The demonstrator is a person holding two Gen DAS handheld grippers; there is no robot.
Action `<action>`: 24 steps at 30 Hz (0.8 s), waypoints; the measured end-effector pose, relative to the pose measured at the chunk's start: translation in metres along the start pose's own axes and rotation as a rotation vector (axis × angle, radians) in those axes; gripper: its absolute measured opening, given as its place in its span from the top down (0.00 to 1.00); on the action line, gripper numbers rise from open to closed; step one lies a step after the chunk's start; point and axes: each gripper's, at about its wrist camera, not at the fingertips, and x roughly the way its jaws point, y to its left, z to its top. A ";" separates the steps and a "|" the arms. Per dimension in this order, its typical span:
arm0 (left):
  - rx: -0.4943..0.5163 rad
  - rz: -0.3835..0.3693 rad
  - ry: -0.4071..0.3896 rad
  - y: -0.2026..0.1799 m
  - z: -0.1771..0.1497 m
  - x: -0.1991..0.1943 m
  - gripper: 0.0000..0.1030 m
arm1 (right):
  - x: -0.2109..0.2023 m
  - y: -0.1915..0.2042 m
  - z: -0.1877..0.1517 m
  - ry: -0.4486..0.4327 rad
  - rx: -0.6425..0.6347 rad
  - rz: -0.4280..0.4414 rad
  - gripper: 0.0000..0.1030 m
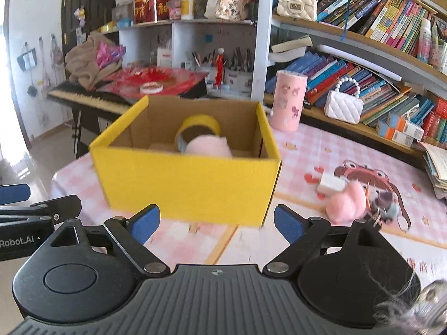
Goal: Organize objects
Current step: 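Withdraw both grippers from the box toward the remaining items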
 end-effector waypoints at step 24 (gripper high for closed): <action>0.160 -0.181 0.103 -0.032 -0.053 -0.032 0.12 | -0.068 -0.019 -0.080 0.075 0.170 -0.168 0.12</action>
